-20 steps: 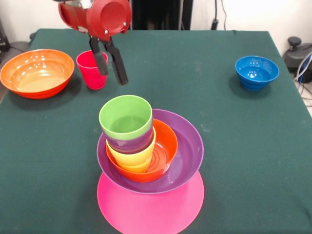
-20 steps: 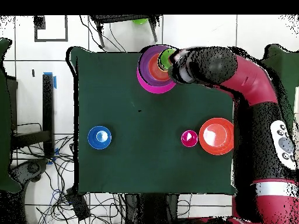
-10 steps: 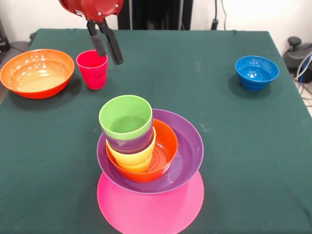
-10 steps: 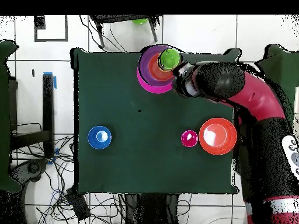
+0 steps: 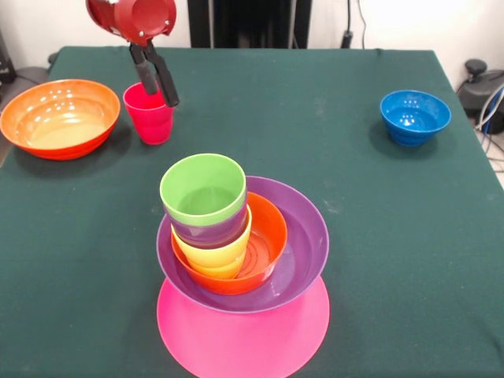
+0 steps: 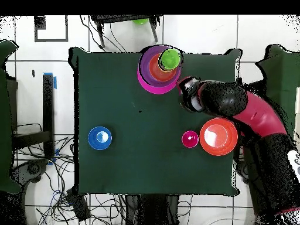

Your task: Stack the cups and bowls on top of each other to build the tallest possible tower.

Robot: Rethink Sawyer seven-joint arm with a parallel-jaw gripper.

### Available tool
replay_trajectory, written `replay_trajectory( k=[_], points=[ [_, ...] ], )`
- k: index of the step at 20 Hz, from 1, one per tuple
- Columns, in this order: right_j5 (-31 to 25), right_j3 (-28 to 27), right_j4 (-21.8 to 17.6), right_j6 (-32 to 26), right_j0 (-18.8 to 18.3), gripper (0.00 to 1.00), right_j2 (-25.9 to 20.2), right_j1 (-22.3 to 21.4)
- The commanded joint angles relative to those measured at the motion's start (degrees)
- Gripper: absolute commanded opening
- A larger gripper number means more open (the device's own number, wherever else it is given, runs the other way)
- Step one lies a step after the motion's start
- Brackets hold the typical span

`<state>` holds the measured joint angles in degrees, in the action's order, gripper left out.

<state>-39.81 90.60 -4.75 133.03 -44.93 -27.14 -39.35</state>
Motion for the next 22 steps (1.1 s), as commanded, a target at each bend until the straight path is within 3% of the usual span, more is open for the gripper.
replay_trajectory(
  k=[1, 22],
  points=[
    [5.6, 7.8, -5.9, -9.3, -0.5, 1.0, -3.5, 3.5],
    [7.7, 13.9, -12.0, -5.9, -4.2, 1.0, -1.2, 1.6]
  ],
)
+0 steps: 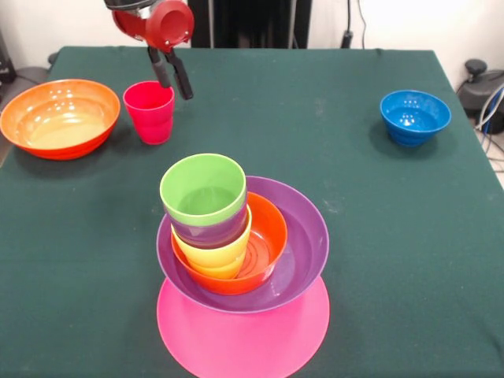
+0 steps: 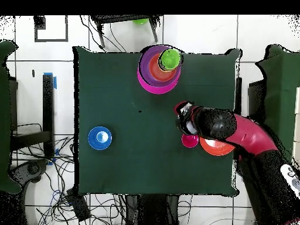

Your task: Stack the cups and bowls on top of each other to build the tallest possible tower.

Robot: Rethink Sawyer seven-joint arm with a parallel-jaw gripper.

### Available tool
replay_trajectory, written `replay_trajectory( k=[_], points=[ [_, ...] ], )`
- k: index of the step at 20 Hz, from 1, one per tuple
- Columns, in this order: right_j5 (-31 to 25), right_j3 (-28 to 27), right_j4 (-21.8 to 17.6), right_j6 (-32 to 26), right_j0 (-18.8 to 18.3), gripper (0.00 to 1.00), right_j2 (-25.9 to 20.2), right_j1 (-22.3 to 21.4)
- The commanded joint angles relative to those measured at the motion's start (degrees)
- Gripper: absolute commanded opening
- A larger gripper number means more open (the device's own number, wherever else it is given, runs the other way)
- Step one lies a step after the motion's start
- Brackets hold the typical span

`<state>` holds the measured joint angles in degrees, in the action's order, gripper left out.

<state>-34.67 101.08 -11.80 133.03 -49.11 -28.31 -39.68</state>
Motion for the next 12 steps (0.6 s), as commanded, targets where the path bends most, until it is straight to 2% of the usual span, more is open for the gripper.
replay_trajectory(
  k=[1, 12],
  points=[
    [2.6, 3.2, -5.3, -5.9, -0.1, 1.0, 0.0, 2.3],
    [6.9, 1.4, -9.1, -6.3, -2.1, 1.0, -0.2, 8.4]
  ],
)
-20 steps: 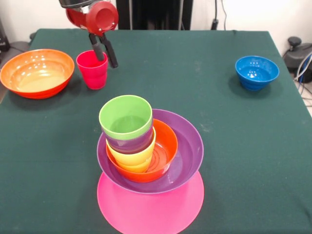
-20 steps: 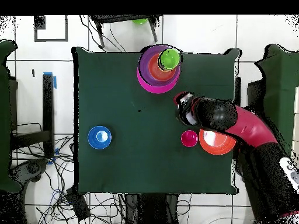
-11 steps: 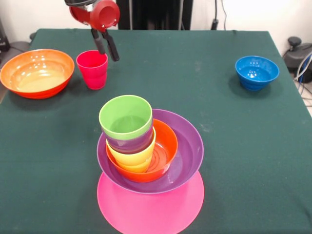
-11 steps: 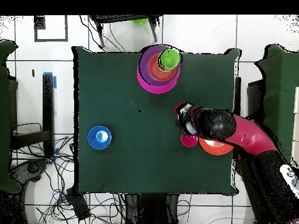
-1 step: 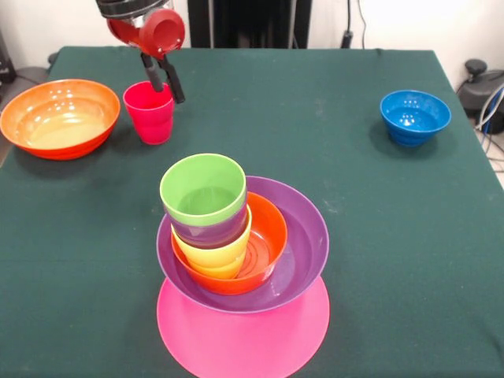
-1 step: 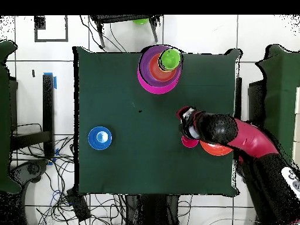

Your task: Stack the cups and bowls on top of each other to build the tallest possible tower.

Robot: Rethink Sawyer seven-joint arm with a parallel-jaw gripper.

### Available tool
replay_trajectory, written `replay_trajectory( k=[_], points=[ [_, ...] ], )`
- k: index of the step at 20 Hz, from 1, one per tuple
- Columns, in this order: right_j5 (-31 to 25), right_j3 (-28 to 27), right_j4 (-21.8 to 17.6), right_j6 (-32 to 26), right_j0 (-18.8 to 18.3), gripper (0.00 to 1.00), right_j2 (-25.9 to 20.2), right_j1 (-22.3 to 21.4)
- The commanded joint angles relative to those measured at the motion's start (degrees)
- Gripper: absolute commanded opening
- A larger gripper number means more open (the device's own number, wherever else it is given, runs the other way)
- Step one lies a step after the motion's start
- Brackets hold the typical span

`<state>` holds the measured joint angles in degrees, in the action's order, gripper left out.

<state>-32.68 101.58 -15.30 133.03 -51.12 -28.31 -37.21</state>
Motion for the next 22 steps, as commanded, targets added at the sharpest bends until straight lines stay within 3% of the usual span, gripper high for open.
replay_trajectory(
  k=[1, 9, 22],
  points=[
    [5.3, 0.7, -5.9, -6.3, -0.3, 1.0, -0.3, 6.6],
    [7.8, -0.9, -8.3, -5.2, -0.2, 1.0, 0.6, 10.0],
    [5.8, -3.0, -10.3, -5.1, -0.8, 1.0, 2.0, 10.0]
  ],
)
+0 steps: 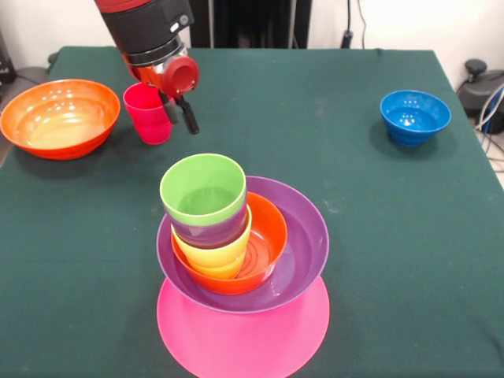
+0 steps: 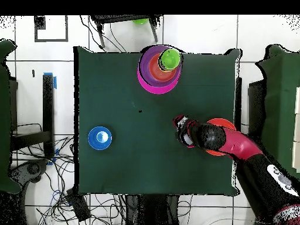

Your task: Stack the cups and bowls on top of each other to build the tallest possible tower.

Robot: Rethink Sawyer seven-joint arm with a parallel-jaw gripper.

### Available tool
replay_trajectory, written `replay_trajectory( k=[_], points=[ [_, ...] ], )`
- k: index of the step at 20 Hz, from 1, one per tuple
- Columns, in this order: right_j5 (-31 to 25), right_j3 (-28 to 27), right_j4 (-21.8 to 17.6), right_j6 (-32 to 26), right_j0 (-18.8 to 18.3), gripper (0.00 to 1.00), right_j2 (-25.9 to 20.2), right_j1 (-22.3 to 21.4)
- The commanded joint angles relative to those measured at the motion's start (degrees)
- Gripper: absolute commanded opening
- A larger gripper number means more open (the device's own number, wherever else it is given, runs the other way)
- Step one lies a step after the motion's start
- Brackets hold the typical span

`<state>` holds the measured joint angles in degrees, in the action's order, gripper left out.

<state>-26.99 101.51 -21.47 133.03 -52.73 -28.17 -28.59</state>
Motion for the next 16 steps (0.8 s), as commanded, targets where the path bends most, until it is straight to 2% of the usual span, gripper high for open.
replay_trajectory(
  k=[1, 5, 12, 16],
  points=[
    [0.1, -2.9, -4.3, -5.0, 0.8, 1.0, 1.8, 1.3],
    [-0.2, -1.9, -4.3, -5.0, 0.4, 1.0, 1.3, 0.1],
    [-3.1, 0.4, -3.1, -5.4, -0.4, 1.0, 0.8, -5.0],
    [-3.5, 0.6, -2.8, -5.4, -0.5, 1.0, 0.6, -5.5]
  ],
)
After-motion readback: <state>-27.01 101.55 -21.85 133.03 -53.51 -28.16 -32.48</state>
